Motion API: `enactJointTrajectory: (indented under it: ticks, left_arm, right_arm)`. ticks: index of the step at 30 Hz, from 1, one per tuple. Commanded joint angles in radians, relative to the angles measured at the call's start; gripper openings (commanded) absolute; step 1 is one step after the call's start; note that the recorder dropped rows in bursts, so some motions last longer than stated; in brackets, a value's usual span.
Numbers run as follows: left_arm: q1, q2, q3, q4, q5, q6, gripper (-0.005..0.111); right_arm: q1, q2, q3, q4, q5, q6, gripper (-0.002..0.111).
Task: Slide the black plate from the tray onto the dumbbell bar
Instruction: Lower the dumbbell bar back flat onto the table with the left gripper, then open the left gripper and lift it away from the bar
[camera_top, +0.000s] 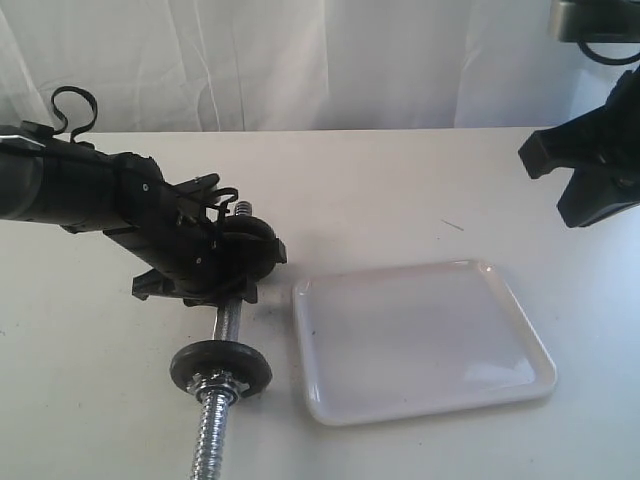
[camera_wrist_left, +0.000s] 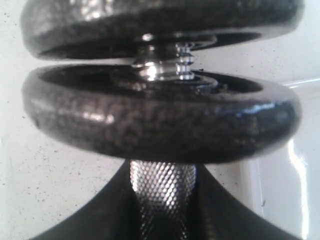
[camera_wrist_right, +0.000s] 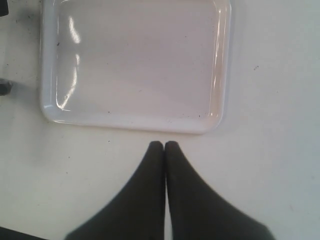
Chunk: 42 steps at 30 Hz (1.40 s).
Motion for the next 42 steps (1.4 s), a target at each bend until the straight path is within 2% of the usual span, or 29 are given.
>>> enactJointTrajectory:
  ticks: [1, 10, 12, 15, 17, 21, 30, 31, 35, 36, 42]
  left_arm:
    - [-0.004, -0.254, -0.012, -0.033, -0.02, -0.033, 0.0]
    - [-0.004, -0.254, -0.012, -0.041, -0.012, -0.033, 0.002]
    - [-0.004, -0.254, -0.012, -0.041, -0.012, -0.033, 0.011]
    - [-0.004, -0.261, -0.012, -0.061, 0.002, -0.033, 0.039]
    - [-0.004, -0.266, -0.012, -0.071, 0.023, -0.033, 0.049]
    - [-0.002, -0.266, -0.012, -0.074, 0.038, -0.033, 0.051]
    - [-0.002, -0.266, -0.012, -0.046, 0.086, -0.028, 0.049]
    - [-0.002, -0.266, -0.012, -0.007, 0.094, -0.028, 0.044]
    - [0.006, -0.266, -0.012, 0.12, 0.129, -0.037, 0.005]
    - [0.006, -0.266, -0.012, 0.164, 0.135, -0.037, 0.0]
    - [0.006, -0.264, -0.012, 0.312, 0.252, -0.055, 0.0]
  right_arm:
    - [0.0, -0.008, 0.004, 0.0, -0.001, -0.003, 0.0]
    - [0.0, -0.008, 0.004, 0.0, -0.001, -0.011, 0.0]
    - [0.0, -0.008, 0.004, 0.0, -0.001, -0.011, 0.0]
    - [0.0, -0.008, 0.004, 0.0, -0.001, -0.011, 0.0]
    - [0.0, -0.008, 0.004, 0.0, -0.001, -0.011, 0.0]
    - [0.0, -0.008, 0.004, 0.0, -0.001, -0.011, 0.0]
    - [0.0, -0.008, 0.004, 0.0, -0.001, -0.011, 0.0]
    - [0.0, -0.008, 0.004, 0.0, -0.001, -0.011, 0.0]
    - [0.0, -0.016, 0.004, 0.0, -0.001, -0.01, 0.0]
    - [0.0, -0.02, 0.004, 0.0, -0.001, -0.012, 0.0]
    - [0.0, -0.025, 0.004, -0.004, -0.001, -0.014, 0.0]
